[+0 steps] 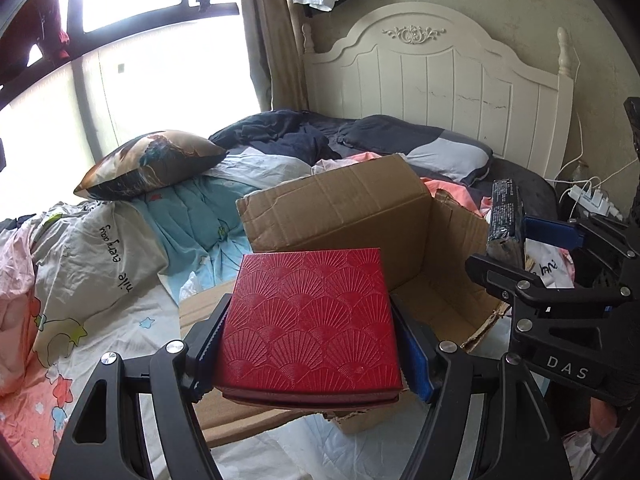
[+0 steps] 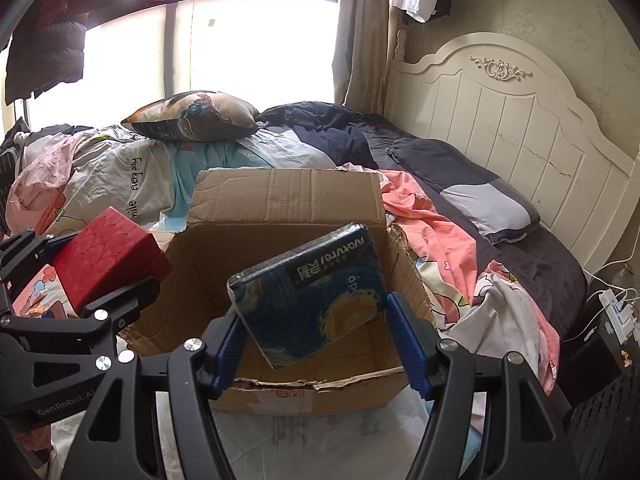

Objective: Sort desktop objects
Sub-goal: 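Lift and carry red box and tissue pack over the open cardboard box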

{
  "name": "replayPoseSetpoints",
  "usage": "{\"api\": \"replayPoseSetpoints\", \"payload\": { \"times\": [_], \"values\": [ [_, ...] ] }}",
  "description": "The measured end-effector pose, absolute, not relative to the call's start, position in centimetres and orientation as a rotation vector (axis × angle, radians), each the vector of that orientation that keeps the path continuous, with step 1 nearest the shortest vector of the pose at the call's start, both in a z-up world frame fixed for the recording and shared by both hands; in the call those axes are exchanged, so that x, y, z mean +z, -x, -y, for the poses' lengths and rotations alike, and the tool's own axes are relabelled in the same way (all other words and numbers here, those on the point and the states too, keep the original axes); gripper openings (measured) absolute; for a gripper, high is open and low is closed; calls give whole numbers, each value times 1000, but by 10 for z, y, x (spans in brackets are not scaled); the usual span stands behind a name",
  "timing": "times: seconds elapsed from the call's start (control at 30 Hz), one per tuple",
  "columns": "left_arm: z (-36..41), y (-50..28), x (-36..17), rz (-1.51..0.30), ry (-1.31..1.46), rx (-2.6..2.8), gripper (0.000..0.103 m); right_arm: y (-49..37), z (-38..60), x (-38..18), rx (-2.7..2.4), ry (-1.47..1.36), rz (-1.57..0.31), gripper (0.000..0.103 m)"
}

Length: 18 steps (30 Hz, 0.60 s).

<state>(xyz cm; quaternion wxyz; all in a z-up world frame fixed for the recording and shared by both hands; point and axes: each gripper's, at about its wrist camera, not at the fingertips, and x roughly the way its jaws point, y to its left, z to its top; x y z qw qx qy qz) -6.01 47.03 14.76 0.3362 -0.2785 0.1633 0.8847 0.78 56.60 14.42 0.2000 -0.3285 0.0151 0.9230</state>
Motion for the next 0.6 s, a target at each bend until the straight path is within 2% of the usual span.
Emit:
{"api": "replayPoseSetpoints", "payload": {
  "times": [0.6],
  "values": [
    [-488,55,151,-481,718,2309,75,2,-588,139,2558,1045,-63,63]
  ]
}}
